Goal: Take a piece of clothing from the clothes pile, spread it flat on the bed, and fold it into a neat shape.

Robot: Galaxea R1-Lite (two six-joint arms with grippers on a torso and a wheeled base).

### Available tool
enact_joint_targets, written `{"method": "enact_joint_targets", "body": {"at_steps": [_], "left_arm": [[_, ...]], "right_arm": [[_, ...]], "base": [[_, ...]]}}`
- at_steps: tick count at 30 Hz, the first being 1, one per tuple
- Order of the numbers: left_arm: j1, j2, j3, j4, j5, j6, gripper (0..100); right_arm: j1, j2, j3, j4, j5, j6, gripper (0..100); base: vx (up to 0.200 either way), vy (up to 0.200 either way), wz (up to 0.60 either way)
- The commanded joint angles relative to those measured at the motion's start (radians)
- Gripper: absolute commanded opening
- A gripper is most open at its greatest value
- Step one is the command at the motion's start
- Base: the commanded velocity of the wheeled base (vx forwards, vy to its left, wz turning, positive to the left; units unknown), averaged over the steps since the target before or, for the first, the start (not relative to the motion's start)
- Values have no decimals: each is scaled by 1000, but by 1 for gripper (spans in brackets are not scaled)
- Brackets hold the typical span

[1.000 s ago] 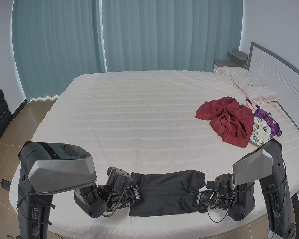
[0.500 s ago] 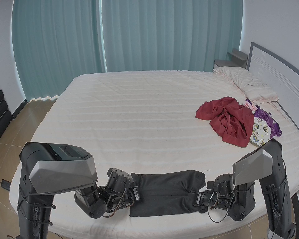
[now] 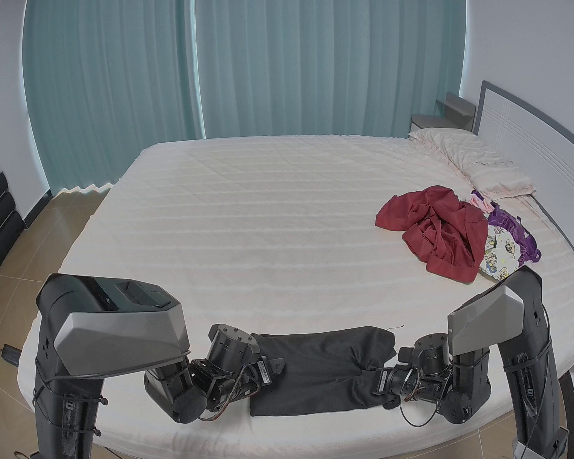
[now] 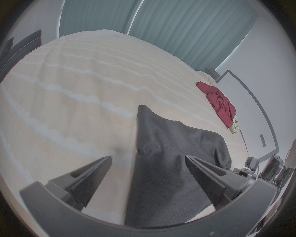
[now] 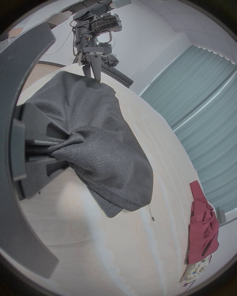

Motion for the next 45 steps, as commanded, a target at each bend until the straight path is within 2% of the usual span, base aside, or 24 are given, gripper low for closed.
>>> {"method": "enact_joint_targets", "body": {"at_steps": [1, 6, 11, 24, 25, 33, 45], "left_arm": [[-1, 3, 6, -36, -52, -3, 100], [3, 21, 12, -97, -100, 4, 100], [6, 58, 11, -134, -103, 35, 100], [-23, 69, 6, -166, -112, 37, 100], [-23, 70, 5, -169, -112, 37, 0], [-23, 70, 9, -174, -111, 35, 0], [-24, 72, 63, -289, -108, 38, 0]], "right_arm": [[1, 1, 0, -13, 1, 0, 0], [2, 0, -5, -13, 1, 0, 0], [2, -2, -2, -13, 1, 2, 0], [2, 3, -9, -13, 3, 2, 0], [2, 3, -9, -13, 3, 2, 0], [5, 4, -9, -13, 3, 2, 0], [5, 4, -9, -13, 3, 2, 0]], "base": [[0, 0, 0], [0, 0, 0], [0, 0, 0], [0, 0, 0], [0, 0, 0], [0, 0, 0], [0, 0, 0]]}}
